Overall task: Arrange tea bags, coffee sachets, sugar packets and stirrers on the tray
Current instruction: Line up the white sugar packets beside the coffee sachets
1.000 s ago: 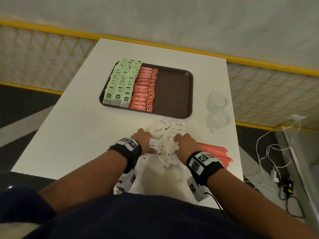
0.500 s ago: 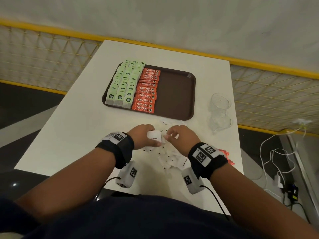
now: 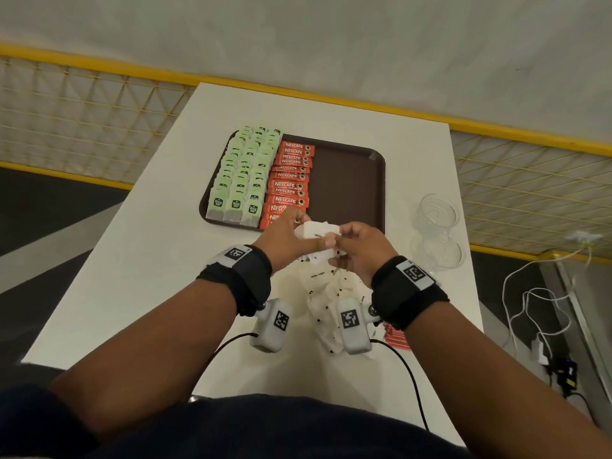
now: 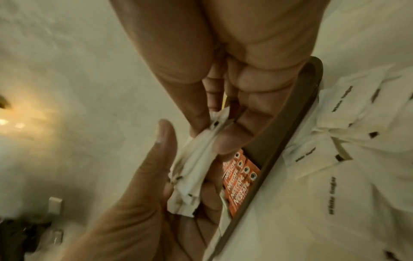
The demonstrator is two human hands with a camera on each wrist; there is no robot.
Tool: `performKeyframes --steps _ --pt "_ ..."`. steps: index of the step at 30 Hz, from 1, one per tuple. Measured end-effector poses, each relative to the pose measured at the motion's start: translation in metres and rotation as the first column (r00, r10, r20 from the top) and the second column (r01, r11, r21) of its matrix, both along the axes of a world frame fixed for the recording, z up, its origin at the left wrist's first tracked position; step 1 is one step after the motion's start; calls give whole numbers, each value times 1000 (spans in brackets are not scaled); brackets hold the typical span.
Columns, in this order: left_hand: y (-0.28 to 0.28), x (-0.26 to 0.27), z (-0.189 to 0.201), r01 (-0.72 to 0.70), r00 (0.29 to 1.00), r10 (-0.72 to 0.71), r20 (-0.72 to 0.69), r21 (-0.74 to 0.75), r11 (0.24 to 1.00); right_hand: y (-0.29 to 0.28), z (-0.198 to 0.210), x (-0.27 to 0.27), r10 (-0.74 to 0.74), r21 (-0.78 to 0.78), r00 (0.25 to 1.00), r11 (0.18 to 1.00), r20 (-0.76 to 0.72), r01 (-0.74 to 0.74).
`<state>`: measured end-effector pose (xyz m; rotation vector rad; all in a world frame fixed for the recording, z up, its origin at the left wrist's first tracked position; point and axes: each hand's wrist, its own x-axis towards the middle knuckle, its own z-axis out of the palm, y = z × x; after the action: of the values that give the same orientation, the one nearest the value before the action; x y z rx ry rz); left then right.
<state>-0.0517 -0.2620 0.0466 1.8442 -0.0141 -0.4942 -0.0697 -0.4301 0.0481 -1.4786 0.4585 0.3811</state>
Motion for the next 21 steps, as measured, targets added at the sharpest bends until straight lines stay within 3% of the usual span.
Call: performKeyframes --steps 2,4,13,21 --pt "0 10 -1 -39 987 9 -158 -187 982 1 0 12 -72 3 997 997 -10 72" --pt "2 22 -5 -53 973 -14 -231 -281 958 3 -1 22 -113 2 993 994 -24 113" --pt "18 86 -25 -84 961 -23 -277 -371 925 18 -13 75 -112 -85 993 991 -41 108" --pt "28 172 -33 -58 979 -17 -204 -357 932 11 -18 166 -142 -125 986 980 93 153"
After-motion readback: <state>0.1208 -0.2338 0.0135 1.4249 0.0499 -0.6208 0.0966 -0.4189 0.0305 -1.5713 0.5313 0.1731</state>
